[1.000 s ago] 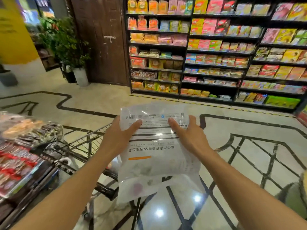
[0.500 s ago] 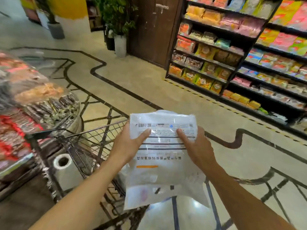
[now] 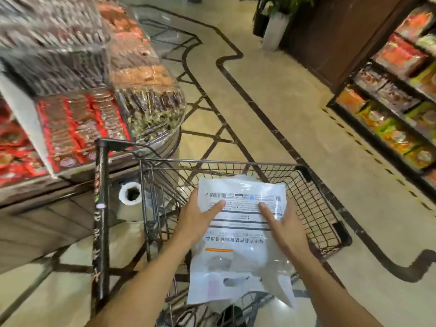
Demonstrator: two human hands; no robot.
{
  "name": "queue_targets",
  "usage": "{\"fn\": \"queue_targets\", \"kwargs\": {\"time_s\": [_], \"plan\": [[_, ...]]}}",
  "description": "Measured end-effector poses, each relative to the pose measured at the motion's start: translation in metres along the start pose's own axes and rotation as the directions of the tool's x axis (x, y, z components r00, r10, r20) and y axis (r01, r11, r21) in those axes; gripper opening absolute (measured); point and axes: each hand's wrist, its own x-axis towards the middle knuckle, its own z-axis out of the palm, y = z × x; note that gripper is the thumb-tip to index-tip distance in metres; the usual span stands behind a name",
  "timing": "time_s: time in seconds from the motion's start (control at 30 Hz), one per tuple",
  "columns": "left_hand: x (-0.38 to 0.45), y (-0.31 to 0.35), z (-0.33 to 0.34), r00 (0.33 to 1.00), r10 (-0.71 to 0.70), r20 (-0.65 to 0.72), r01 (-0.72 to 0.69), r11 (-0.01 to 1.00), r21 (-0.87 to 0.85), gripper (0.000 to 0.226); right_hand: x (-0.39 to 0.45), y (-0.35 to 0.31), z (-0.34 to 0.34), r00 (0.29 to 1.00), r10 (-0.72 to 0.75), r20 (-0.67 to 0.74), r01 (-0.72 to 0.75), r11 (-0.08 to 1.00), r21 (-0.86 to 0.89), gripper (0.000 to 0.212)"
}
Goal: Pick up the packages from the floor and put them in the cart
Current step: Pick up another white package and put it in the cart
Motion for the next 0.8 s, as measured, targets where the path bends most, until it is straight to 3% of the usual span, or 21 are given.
{"fn": "queue_targets", "kwargs": {"time_s": [0.23,0.43,0.6,0.8], "plan": [[0.017,-0.046,0.009,0.955,-0.177,-0.24,0.158,0.983,-0.098,0.066,0.068,0.018,0.045,0.965,-0.06,0.254,0.07,0.997,-0.03,0.083],[0.034,-0.057,0.023,0.828,-0.237,-0.508,0.245,0.968,-0.051,0.066,0.107,0.026,0.083,0.904,0.0,0.428,-0.009,1.0,0.02,0.094],[0.048,-0.057,0.04,0.765,-0.244,-0.596,0.397,0.908,0.137,0.062,0.13,0.041,0.099,0.842,0.086,0.532,-0.111,0.994,0.014,0.101],[0.071,-0.057,0.038,0.754,-0.271,-0.598,0.489,0.84,0.236,0.06,0.155,0.053,0.12,0.809,0.204,0.552,-0.21,0.976,-0.053,0.109]]}}
